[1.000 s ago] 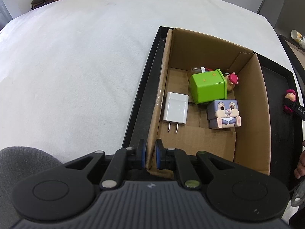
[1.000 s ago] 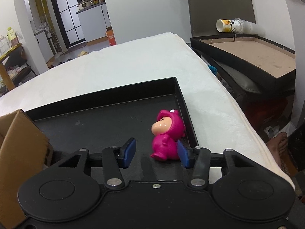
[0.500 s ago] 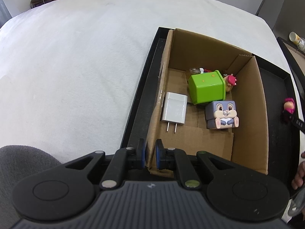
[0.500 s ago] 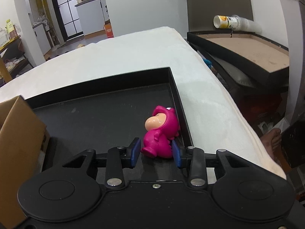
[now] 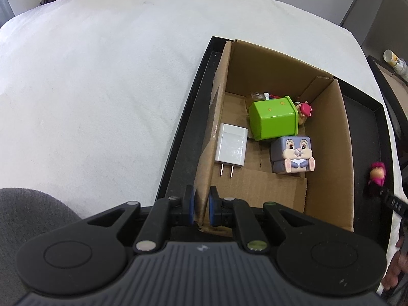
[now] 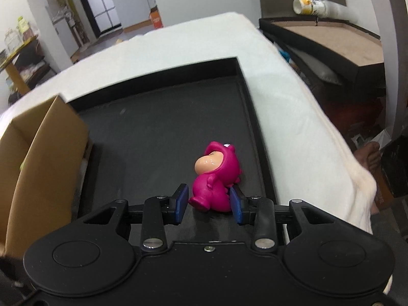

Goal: Organize rigid objects
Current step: 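Close the right gripper on the pink figure, then lift the pink figure with the right gripper and carry it over the box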

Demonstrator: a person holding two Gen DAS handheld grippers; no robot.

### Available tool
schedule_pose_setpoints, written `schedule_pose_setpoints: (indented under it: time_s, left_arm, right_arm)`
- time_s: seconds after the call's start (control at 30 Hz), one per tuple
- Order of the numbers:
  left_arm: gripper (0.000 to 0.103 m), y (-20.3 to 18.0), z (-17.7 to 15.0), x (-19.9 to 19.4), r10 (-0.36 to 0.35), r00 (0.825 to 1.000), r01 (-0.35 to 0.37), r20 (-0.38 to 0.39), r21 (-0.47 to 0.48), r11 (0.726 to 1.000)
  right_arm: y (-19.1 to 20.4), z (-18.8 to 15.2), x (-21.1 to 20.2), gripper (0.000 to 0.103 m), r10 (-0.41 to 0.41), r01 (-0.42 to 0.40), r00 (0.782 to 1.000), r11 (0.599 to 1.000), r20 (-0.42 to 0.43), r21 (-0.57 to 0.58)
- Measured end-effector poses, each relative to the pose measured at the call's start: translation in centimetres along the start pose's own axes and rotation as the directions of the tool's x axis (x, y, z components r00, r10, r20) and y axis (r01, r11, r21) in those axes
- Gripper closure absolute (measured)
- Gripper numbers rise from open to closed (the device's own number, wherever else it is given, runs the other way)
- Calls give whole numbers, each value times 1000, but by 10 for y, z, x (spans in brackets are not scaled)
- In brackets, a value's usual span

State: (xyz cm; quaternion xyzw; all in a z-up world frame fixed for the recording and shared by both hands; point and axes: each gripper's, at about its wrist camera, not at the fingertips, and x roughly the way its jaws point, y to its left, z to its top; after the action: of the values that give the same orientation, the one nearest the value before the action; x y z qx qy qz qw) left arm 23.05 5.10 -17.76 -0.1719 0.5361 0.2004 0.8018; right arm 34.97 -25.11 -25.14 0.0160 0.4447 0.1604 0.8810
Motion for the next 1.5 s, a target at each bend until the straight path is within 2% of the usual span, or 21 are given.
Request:
schedule_pose_setpoints:
  time_s: [0.2,0.47,0.6,0.73,0.8,0.97,1.13,1.4,1.47,1.5]
  left_arm:
    - [93,2,-1,2,-16,1000,16,1,3,1000]
    - [93,2,-2,3,-22,1000,22,-1,4,1000]
    - [93,2,0,3,-29,1000,29,-8,7,1000]
    - [93,4,0,3,-33,999,33,-10,2,999]
    - [93,4,-1,3,-35,999,35,-9,5,999]
    - [93,5,-1,3,-42,999,42,-8,2,999]
    - [93,6,0,3,-44,999,44,-11,-2,999]
    - [93,7,0,3,-47,999,47,-15,-13,999]
    - [93,7,1,3,-46,999,46,-14,-15,999]
    - [93,7,1,3,-47,999,47,-15,-16,999]
  right_arm:
    - [15,-17,-14,67,10,-13,998,999,-69,-45]
    - [23,-31,-29,67,59,-62,985,998,-165,-11]
    - [25,-36,-32,67,70,-72,974,997,-216,-1]
    - [18,-41,-30,64,127,-100,947,990,-296,103]
    - [16,-42,-32,60,122,-90,947,989,-297,118]
    - [17,-40,-33,59,119,-85,950,988,-290,125]
    - [14,-38,-28,47,112,-65,955,983,-276,173]
    - [7,-33,-20,48,111,-46,962,966,-249,254]
    - [4,-32,-21,51,111,-43,962,965,-251,260]
    - [5,-32,-20,59,105,-38,962,966,-253,256]
